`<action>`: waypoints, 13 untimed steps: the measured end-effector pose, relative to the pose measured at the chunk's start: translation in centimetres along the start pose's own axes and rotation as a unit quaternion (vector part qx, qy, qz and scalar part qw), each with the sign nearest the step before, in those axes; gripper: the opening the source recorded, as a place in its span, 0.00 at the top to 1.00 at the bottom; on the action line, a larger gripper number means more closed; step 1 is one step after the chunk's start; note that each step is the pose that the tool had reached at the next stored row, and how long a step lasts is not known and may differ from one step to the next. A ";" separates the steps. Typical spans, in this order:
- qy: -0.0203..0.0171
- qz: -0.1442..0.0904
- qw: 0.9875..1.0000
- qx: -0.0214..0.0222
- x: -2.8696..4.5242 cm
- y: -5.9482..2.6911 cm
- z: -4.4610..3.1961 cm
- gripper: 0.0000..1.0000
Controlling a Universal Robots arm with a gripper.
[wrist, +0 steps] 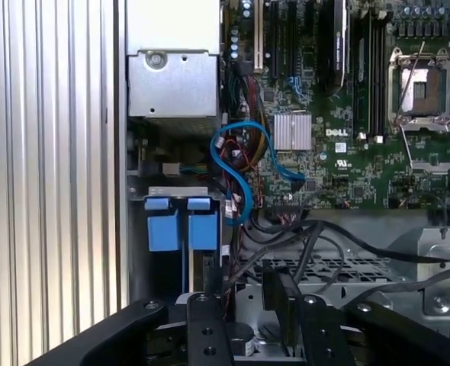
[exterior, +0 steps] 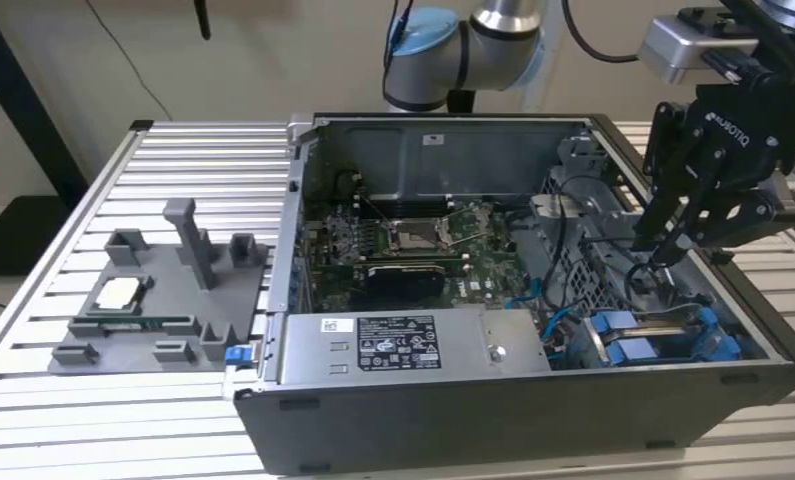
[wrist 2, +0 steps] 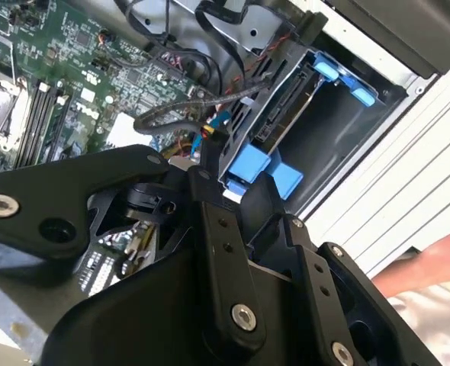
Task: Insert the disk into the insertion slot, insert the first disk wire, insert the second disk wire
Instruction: 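Insert the first disk wire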
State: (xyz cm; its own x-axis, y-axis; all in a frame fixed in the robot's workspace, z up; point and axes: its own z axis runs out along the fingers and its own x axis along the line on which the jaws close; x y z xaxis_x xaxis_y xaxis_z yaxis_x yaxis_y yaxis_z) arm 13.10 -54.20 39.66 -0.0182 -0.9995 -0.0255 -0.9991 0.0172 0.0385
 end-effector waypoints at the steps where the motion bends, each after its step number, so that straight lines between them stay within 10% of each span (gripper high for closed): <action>1: -0.002 0.000 1.000 0.000 -0.02 -0.08 0.10 0.60; 13: -0.031 0.000 1.000 -0.001 -0.05 -0.16 0.68 0.62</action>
State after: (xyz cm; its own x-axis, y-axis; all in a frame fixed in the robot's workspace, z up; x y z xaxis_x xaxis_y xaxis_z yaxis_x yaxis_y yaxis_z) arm 13.24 -54.14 38.97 -0.0204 -0.9960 -0.0871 -0.9991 0.0170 0.0399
